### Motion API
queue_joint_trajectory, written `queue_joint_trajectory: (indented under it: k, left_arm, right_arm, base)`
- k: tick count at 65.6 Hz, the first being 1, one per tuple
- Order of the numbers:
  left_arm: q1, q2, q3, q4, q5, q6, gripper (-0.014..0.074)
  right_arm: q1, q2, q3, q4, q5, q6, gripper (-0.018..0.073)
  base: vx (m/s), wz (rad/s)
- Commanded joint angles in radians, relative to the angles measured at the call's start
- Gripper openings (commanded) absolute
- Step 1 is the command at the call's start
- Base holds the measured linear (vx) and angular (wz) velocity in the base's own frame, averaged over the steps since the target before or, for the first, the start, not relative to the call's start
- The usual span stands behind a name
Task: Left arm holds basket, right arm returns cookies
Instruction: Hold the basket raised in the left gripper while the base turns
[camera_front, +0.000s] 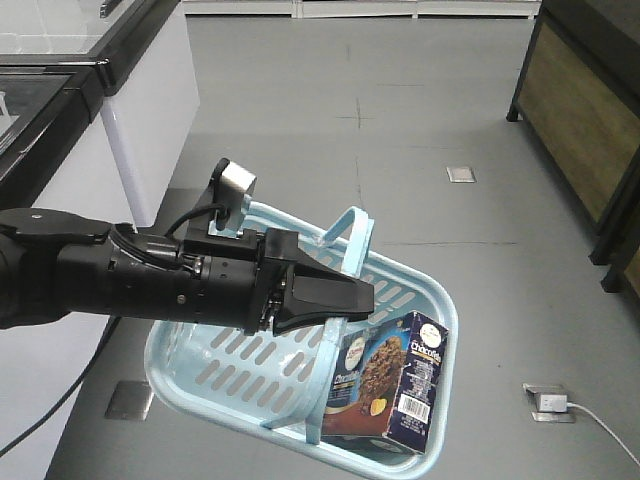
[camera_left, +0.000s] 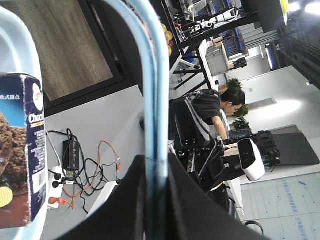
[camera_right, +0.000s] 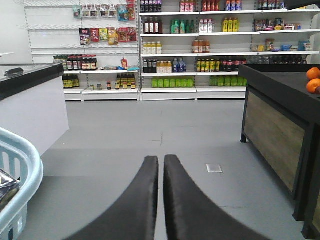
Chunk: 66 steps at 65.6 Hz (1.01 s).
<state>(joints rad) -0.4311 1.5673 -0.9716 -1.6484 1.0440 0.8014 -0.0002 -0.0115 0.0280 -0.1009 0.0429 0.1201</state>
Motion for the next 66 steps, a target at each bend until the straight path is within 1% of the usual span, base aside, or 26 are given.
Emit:
queue_joint_trajectory:
  k: [1, 34, 66]
  left_arm:
    - [-0.006, -0.048, -0.029, -0.124, 0.054, 0.015, -0.0003]
    - [-0.006, -0.048, -0.029, -0.124, 0.054, 0.015, -0.0003]
    - [-0.006, -0.048, -0.029, -0.124, 0.054, 0.015, -0.0003]
  right_arm:
    - [0.001, -0.012, 0.018, -0.002, -0.075, -0.007, -0.0006]
    - [0.001, -0.012, 0.018, -0.002, -0.075, -0.007, -0.0006]
    - [0.001, -0.012, 0.018, -0.002, -0.075, -0.007, -0.0006]
  base:
    - [0.00, 0.00]
    - [0.02, -0.03]
    - [0.16, -0.07]
